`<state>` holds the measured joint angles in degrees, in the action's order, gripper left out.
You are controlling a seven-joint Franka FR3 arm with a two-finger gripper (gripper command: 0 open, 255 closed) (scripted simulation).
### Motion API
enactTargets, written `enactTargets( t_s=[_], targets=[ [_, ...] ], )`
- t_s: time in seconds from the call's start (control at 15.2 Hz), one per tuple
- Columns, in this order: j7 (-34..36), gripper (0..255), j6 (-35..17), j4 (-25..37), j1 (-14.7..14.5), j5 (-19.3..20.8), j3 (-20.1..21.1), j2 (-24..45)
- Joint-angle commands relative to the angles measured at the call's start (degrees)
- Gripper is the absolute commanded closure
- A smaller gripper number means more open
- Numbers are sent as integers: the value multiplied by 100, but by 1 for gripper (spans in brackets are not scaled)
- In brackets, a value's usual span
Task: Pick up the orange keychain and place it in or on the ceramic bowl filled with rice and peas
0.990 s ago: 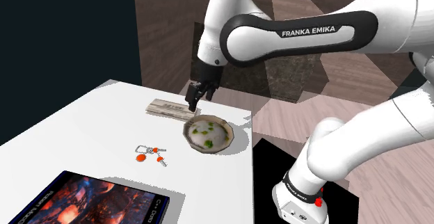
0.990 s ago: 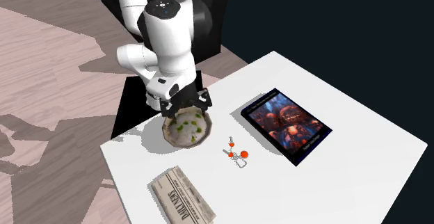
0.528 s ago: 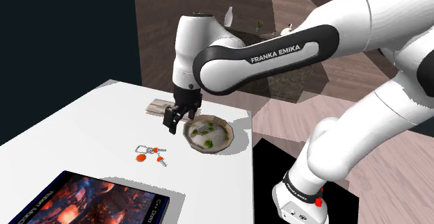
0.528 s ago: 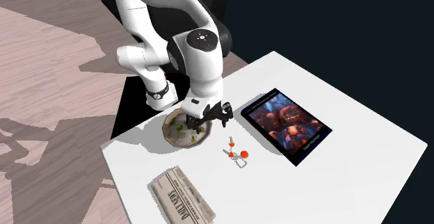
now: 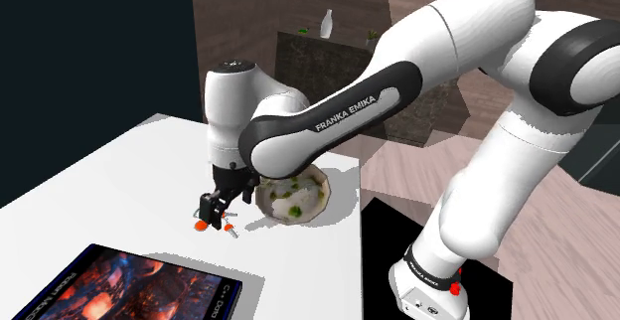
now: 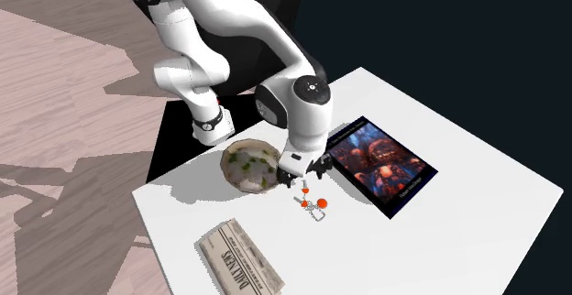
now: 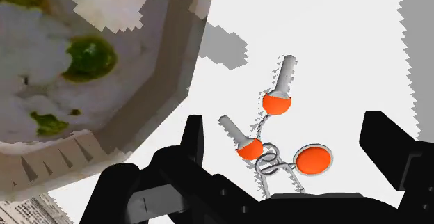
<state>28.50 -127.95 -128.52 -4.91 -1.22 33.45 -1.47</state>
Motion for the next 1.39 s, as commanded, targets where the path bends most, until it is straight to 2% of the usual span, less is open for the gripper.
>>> enactTargets(
  t_s=[0.0,0.4,0.92,0.99,1.32],
  targets=[
    [144,0,-97,66,-22,146,35,226],
    [347,0,-586,-123,-50,429,21,591],
    [346,0,-585,-123,-52,427,20,590],
    [346,255,-585,-123,-52,427,20,590],
    [354,255,-582,-117,-55,431,22,595]
  ],
)
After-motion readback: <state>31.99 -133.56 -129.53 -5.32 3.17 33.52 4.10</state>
